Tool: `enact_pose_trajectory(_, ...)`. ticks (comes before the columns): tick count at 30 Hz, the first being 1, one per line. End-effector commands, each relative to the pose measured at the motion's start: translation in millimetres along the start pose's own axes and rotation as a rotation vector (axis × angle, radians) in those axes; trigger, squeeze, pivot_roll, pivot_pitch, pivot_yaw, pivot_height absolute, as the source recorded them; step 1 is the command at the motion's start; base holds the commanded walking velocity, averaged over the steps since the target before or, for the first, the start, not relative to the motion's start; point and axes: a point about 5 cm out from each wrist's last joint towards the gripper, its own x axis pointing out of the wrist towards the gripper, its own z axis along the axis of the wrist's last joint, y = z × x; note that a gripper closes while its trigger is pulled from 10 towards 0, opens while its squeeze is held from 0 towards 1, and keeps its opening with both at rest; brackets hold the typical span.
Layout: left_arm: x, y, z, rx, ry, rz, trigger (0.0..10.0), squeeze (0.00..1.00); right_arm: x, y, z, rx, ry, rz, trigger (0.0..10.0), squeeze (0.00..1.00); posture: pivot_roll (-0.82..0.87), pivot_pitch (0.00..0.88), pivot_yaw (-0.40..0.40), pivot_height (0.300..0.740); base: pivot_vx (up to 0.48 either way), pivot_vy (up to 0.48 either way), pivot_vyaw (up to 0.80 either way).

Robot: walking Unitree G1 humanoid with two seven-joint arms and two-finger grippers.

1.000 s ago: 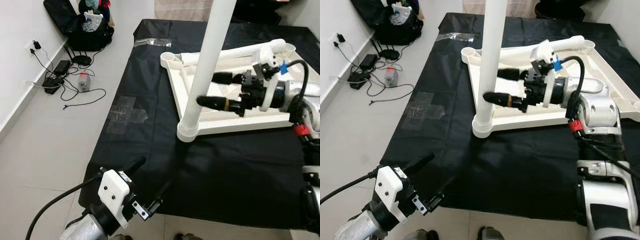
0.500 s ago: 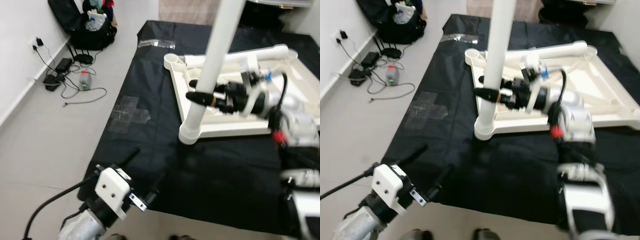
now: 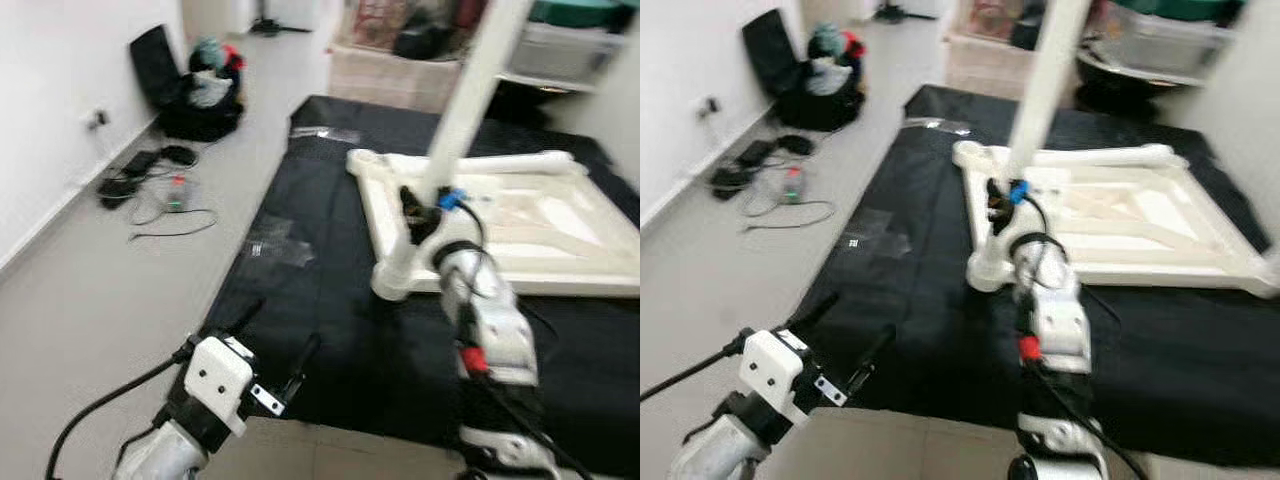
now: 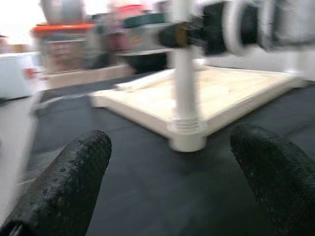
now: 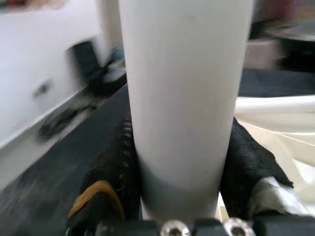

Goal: Building children table

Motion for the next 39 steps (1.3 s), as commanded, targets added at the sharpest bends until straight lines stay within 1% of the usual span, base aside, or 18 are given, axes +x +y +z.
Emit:
enact_pose_trajectory(1, -0.3, -3.2, -5.7, -0.028, 0.006, -0.006, 10.0, 0.00, 6.4, 17.7, 2.0, -0.039, 0.070, 0.276, 10.0, 0.00, 0.05, 0.077, -0.086, 0.740, 0.000, 0.000, 0.00)
enact_pose_trajectory(3, 0.0, -4.1, -5.8, -0.032, 0.005, -0.008, 10.0, 0.00, 4.7, 13.8, 10.1, -0.067, 0.056, 0.360, 10.0, 0.00, 0.05, 0.086, -0.092, 0.740, 0.000, 0.000, 0.00)
enact_pose_trajectory(4, 0.0, -5.1, -5.2, -0.034, 0.004, -0.009, 10.0, 0.00, 1.6, 3.5, 18.3, -0.098, 0.060, 0.455, 10.0, 1.00, 0.05, 0.094, -0.097, 0.740, 0.000, 0.000, 0.00)
enact_pose_trajectory(10, -0.8, -7.8, -3.4, -0.038, 0.000, -0.011, 10.0, 0.00, -10.5, -13.9, 32.9, -0.192, 0.053, 0.598, 10.0, 1.00, 0.05, 0.115, -0.103, 0.740, 0.000, 0.000, 0.00)
enact_pose_trajectory(12, -4.7, -12.8, 0.9, -0.051, 0.000, -0.018, 10.0, 0.00, -19.3, -30.5, 52.9, -0.247, 0.017, 0.769, 10.0, 1.00, 0.06, 0.158, -0.106, 0.740, 0.000, 0.000, 0.00)
enact_pose_trajectory(14, -6.6, -15.0, 3.1, -0.057, 0.001, -0.023, 10.0, 0.00, -18.9, -35.9, 61.9, -0.254, -0.007, 0.817, 10.0, 1.00, 0.06, 0.161, -0.105, 0.740, 0.000, 0.000, 0.00)
enact_pose_trajectory(21, -9.7, -18.3, 7.2, -0.069, 0.001, -0.035, 10.0, 0.00, -9.8, -41.1, 76.0, -0.223, -0.044, 0.860, 10.0, 1.00, 0.06, 0.183, -0.096, 0.740, 0.000, 0.000, 0.00)
enact_pose_trajectory(22, -11.6, -20.2, 9.0, -0.075, 0.004, -0.042, 10.0, 0.00, -3.8, -40.6, 79.2, -0.187, -0.072, 0.847, 0.0, 0.65, 0.06, 0.193, -0.088, 0.740, 0.000, 0.000, 0.00)
enact_pose_trajectory(23, -11.6, -20.2, 9.0, -0.075, 0.004, -0.042, 10.0, 0.00, -3.8, -40.6, 79.2, -0.187, -0.072, 0.847, 0.0, 0.65, 0.06, 0.193, -0.088, 0.740, 0.000, 0.000, 0.00)
enact_pose_trajectory(24, -12.3, -22.0, 10.1, -0.081, 0.007, -0.048, 10.0, 0.00, -2.5, -38.4, 75.4, -0.135, -0.068, 0.865, 0.0, 0.00, 0.06, 0.193, -0.086, 0.740, 0.000, 0.000, 0.00)
enact_pose_trajectory(32, -10.6, -23.3, 9.7, -0.088, 0.010, -0.057, 10.0, 0.00, -13.3, -22.2, 40.9, -0.046, 0.000, 0.938, 0.0, 0.00, 0.04, 0.187, -0.086, 0.740, 0.000, 0.000, 0.00)
enact_pose_trajectory(33, -9.4, -22.8, 8.7, -0.087, 0.011, -0.059, 10.0, 0.00, -11.4, -9.5, 20.4, -0.020, 0.048, 0.822, 0.0, 0.00, 0.03, 0.175, -0.091, 0.740, 0.000, 0.000, 0.00)
enact_pose_trajectory(34, -9.4, -22.8, 8.7, -0.087, 0.011, -0.059, 10.0, 0.00, -11.4, -9.5, 20.4, -0.020, 0.048, 0.822, 0.0, 0.00, 0.03, 0.175, -0.091, 0.740, 0.000, 0.000, 0.00)
enact_pose_trajectory(35, -8.4, -20.5, 6.3, -0.085, 0.015, -0.058, 10.0, 0.00, -0.6, -0.3, 9.8, 0.057, 0.024, 0.373, 0.0, 0.00, 0.03, 0.144, -0.095, 0.740, 0.000, 0.000, 0.00)
enact_pose_trajectory(36, -8.4, -20.5, 6.3, -0.085, 0.015, -0.058, 10.0, 0.00, -0.6, -0.3, 9.8, 0.057, 0.024, 0.373, 0.0, 0.00, 0.03, 0.144, -0.095, 0.740, 0.000, 0.000, 0.00)
enact_pose_trajectory(37, -7.9, -18.2, 4.2, -0.081, 0.018, -0.056, 10.0, 0.00, -6.8, 1.5, -2.8, 0.223, 0.026, -0.062, 0.0, 0.00, 0.01, 0.141, -0.087, 0.740, 0.000, 0.000, 0.00)
enact_pose_trajectory(38, -7.9, -18.2, 4.2, -0.081, 0.018, -0.056, 10.0, 0.00, -6.8, 1.5, -2.8, 0.223, 0.026, -0.062, 0.0, 0.00, 0.01, 0.141, -0.087, 0.740, 0.000, 0.000, 0.00)
enact_pose_trajectory(39, -6.8, -16.8, 2.5, -0.078, 0.019, -0.056, 10.0, 0.00, -19.1, 14.2, -19.8, 0.204, 0.073, -0.243, 0.0, 0.00, 0.01, 0.127, -0.085, 0.740, 0.000, 0.000, 0.00)
